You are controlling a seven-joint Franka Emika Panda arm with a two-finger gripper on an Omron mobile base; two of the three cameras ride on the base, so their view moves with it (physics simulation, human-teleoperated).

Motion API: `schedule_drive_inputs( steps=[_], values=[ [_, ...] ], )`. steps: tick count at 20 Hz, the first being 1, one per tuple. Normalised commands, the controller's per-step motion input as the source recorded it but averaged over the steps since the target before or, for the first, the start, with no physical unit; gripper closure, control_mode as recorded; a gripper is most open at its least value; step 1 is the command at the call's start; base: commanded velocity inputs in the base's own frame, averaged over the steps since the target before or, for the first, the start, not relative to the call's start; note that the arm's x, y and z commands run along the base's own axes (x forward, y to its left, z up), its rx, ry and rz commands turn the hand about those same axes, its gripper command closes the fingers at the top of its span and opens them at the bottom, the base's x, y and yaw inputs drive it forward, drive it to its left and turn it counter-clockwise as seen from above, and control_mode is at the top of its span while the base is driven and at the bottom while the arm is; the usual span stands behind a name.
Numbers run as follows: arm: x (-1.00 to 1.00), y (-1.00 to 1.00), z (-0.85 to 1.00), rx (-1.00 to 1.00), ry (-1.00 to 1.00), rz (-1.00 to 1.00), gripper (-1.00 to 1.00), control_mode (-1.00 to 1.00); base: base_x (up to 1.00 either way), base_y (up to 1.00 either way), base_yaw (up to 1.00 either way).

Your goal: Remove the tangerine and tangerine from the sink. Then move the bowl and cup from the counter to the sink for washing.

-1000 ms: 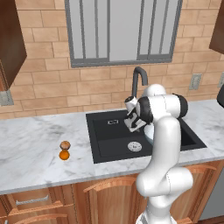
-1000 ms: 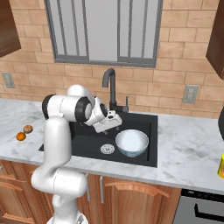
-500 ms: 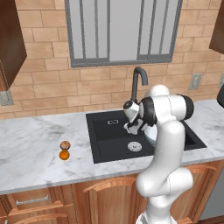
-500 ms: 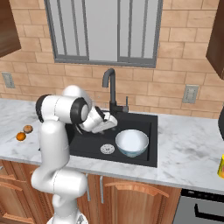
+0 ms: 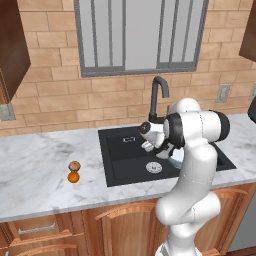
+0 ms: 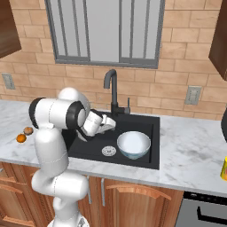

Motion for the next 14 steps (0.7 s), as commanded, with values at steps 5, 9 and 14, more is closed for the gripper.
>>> schedule_drive_inputs(
  steps=[5, 9, 14],
  values=[
    [-0.14, 0.0, 0.36, -0.06, -0.12, -0.07, -1.0, -1.0, 0.0, 0.0, 0.0],
    [-0.08, 0.0, 0.42, -0.04, -0.02, -0.08, -1.0, -1.0, 0.0, 0.0, 0.0],
    [-0.06, 0.0, 0.44, -0.01, 0.0, -0.06, -1.0, -1.0, 0.0, 0.0, 0.0]
  ],
)
